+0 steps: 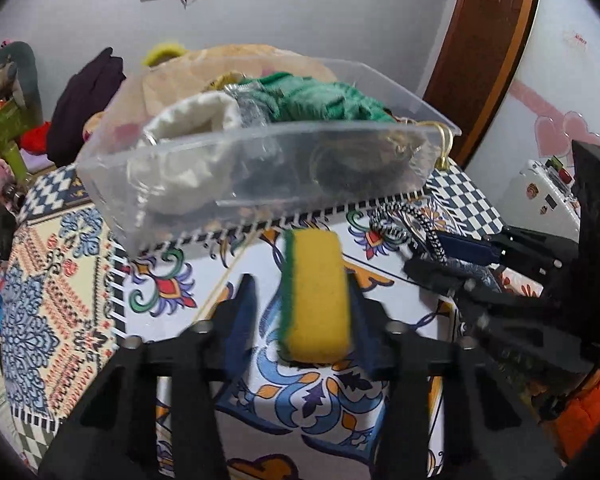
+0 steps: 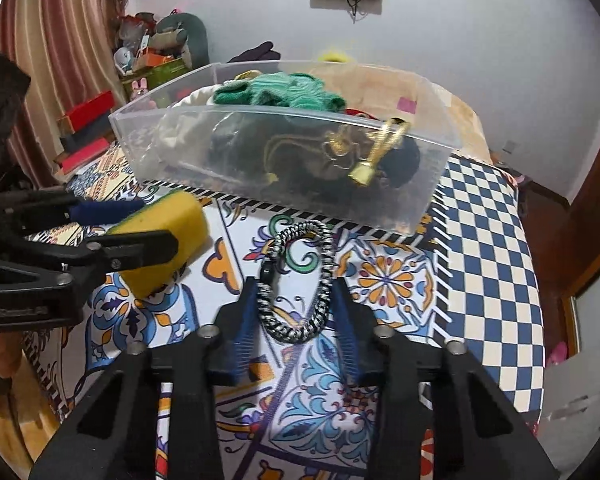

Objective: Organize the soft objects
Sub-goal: 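Grasp the yellow-green sponge with the left tool while the right grasps the braided bracelet, then lower the sponge and bracelet into the box and open both tools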

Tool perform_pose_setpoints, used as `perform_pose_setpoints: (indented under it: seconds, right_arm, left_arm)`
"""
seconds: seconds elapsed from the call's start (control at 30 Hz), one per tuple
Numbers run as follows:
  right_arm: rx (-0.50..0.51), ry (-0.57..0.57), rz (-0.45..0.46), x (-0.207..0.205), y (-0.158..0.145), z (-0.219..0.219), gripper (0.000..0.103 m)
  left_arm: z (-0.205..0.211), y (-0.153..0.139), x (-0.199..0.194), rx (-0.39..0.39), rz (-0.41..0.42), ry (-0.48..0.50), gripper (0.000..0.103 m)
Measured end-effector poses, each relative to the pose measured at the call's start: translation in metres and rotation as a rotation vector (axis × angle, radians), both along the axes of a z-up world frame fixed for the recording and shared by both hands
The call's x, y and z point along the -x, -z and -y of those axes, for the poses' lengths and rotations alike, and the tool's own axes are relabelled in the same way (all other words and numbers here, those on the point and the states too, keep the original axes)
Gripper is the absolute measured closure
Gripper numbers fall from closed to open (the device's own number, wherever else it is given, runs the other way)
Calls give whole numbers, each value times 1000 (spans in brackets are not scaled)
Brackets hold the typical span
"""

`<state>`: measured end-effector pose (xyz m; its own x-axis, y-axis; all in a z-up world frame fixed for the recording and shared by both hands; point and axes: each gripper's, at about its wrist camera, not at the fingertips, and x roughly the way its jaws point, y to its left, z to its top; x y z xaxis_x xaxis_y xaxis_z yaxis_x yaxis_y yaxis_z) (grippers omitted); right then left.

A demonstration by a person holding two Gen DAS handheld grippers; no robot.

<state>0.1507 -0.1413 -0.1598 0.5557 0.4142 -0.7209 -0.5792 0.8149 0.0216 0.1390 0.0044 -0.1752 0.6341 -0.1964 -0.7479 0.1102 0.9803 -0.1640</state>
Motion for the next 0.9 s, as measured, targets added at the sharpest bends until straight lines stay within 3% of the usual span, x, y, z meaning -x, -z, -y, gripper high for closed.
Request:
perform_pose_setpoints:
  seconds: [0.33, 0.63, 0.9]
  right_arm:
    - [-60, -25, 13, 18, -12, 8, 88]
    - [-109, -69, 126, 36, -53, 3, 88]
    - [-164, -65, 218, 27, -89, -1, 88]
  left_arm:
    - [-11, -31, 22, -23, 105, -25, 74]
    - [-41, -77, 34, -9, 215, -93, 74]
    - [-52, -103, 22, -17, 294, -133, 74]
